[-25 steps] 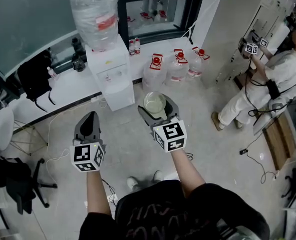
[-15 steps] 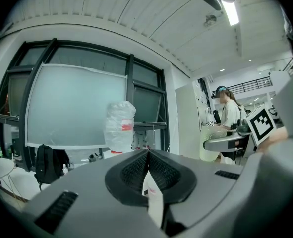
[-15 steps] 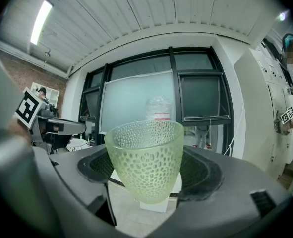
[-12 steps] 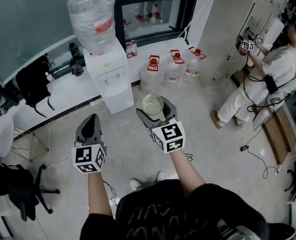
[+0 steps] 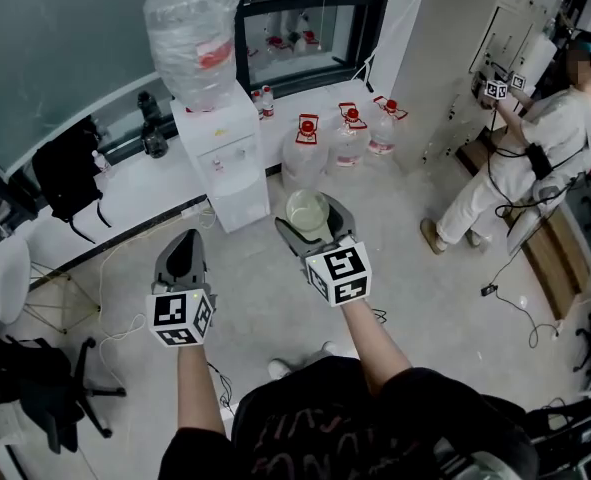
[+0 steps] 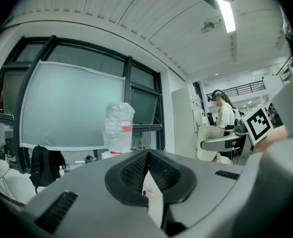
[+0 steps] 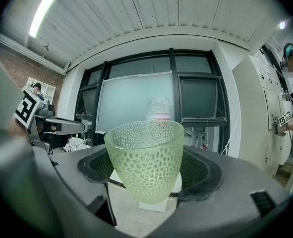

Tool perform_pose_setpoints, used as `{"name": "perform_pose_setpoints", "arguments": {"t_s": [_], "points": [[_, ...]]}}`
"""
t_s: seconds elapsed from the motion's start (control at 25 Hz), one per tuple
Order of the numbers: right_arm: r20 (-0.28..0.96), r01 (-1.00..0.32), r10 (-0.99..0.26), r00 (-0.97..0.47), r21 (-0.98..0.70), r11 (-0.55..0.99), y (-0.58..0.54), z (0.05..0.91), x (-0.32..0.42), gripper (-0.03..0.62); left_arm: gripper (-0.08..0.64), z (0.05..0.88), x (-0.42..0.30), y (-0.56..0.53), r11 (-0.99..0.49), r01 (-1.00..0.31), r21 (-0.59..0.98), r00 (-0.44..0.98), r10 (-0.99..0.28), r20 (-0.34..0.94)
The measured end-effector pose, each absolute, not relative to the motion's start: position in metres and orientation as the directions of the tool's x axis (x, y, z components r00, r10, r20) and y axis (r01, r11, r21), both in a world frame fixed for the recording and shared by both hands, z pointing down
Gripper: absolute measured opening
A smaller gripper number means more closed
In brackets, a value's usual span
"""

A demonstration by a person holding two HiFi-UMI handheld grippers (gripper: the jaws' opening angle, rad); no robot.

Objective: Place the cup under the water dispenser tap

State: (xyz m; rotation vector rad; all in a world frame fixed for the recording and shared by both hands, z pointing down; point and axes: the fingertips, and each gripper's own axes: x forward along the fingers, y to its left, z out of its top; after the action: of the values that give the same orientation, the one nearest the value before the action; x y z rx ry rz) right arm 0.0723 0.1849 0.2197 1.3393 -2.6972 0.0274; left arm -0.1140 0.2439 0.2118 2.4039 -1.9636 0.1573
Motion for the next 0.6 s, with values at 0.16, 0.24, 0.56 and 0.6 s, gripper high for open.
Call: {"name": "perform_pose_setpoints", "arguments": {"t_s": [0.16,0.24,0.56,0.6], "points": [[0.123,-0.802,-0.800,-0.588,0.042,0.596,0.194,0.221,0.061,0.393,0.011,0.214,-0.126,0.252,-0.214,-0.976,-0.036,0.209,-0.973,0.097],[0.127,-0.801,-0.799,-0.588,0.046,0.597,0.196,0.222,0.056,0.393,0.011,0.216,-0.130,0.254,-0.217,-0.975,-0.035,0.213,-0.972,0.098],[0.130,-0.800,-0.798,-0.589,0.049,0.599,0.191,0.227,0.042,0.393,0.011,0.225,-0.141,0.251,-0.226,-0.974,-0.030,0.222,-0.969,0.106],[0.131,-0.799,-0.797,-0.590,0.047,0.599,0.188,0.229,0.041,0.393,0.011,0.228,-0.141,0.250,-0.228,-0.973,-0.030,0.223,-0.969,0.109]]}}
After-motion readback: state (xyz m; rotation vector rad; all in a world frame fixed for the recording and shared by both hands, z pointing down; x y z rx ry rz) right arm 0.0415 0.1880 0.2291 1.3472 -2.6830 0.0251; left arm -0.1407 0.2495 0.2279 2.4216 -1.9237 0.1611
